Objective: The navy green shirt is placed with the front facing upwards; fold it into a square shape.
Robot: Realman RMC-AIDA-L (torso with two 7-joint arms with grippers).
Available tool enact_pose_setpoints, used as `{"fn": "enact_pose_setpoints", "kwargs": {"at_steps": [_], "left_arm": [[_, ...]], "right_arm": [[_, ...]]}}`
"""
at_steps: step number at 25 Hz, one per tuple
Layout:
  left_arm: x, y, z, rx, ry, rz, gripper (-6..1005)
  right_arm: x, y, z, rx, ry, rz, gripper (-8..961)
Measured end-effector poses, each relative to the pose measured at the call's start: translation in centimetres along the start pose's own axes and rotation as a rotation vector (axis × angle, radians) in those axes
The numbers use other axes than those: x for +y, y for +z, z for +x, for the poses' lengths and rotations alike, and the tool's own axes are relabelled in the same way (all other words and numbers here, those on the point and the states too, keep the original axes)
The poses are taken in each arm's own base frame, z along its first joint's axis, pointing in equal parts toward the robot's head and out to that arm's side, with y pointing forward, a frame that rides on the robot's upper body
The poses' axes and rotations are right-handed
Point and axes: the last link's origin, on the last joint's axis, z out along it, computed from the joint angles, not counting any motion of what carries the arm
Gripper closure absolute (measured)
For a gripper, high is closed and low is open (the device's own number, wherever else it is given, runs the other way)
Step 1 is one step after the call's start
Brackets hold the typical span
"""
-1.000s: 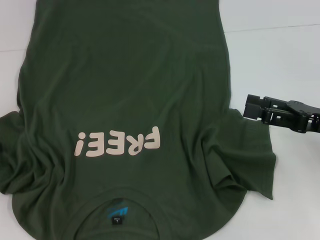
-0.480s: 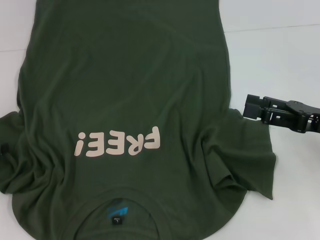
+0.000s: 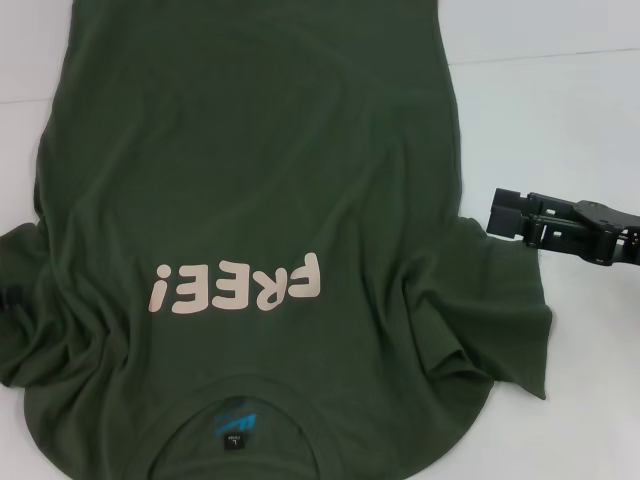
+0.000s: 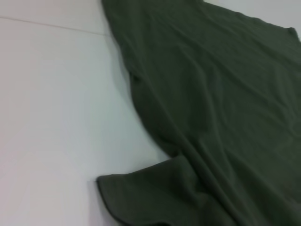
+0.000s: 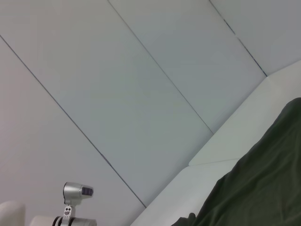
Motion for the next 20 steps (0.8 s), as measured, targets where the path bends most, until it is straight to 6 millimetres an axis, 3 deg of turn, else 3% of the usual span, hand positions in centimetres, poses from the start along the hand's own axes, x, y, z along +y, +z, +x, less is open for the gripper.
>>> {"fn": "enact_pose_setpoints", "kwargs": {"at_steps": [9,20], "left_arm": [[0.9,0.2,0.6,0.012,0.01,-0.055,140],[-0.2,-0.3,0.5,0.038,0.009,0.02,139]], "right_arm": [[0.0,0.1,0.0,-0.001,0.001,-0.003,11],[0.0,0.2,0.0,-0.001,0.0,-0.004,11]]}}
